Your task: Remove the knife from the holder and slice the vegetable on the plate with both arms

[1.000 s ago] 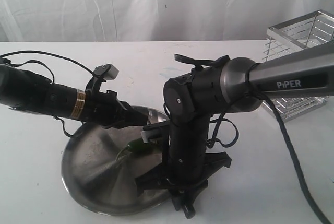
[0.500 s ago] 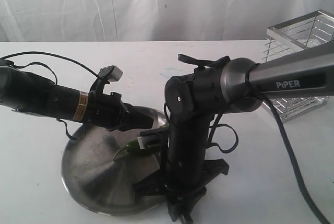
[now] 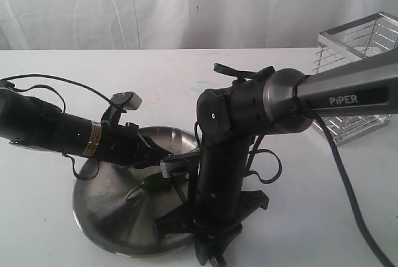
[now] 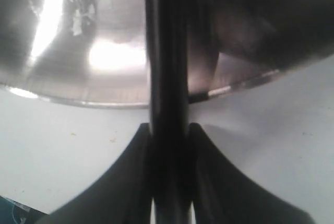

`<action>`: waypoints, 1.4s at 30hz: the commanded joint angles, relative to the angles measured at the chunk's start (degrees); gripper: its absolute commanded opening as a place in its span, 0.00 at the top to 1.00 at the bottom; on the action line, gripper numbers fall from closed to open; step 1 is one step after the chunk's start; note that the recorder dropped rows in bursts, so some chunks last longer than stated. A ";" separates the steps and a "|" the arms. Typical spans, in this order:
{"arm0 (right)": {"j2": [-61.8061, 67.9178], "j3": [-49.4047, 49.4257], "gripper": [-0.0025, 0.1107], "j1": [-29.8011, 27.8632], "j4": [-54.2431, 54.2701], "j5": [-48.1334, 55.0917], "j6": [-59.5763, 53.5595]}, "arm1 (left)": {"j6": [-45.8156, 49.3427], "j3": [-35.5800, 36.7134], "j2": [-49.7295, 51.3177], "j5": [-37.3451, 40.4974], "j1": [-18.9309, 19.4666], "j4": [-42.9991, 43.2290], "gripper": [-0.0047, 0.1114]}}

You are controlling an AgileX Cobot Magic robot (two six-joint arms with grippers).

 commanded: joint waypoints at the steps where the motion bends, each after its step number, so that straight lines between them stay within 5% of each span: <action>1: -0.06 0.22 0.98 -0.18 -0.04 -0.74 -0.31 | 2.00 1.87 -0.15 4.47 -0.17 -0.44 0.96; 28: 1.72 0.35 0.98 -0.08 -3.07 -2.02 2.67 | 2.81 1.87 -0.03 0.47 -0.17 -0.88 0.96; 31: 2.00 0.24 0.98 -0.08 -3.07 -3.44 0.82 | 2.84 1.87 -0.03 1.83 -0.17 -0.75 0.96; 36: 2.00 0.24 0.98 -0.08 -4.30 -3.56 -1.38 | -0.46 1.87 0.49 14.56 -0.17 2.80 0.96; 42: 2.00 0.24 0.98 -0.29 -8.26 -4.26 2.50 | -1.21 1.74 2.30 9.98 -0.17 3.37 0.96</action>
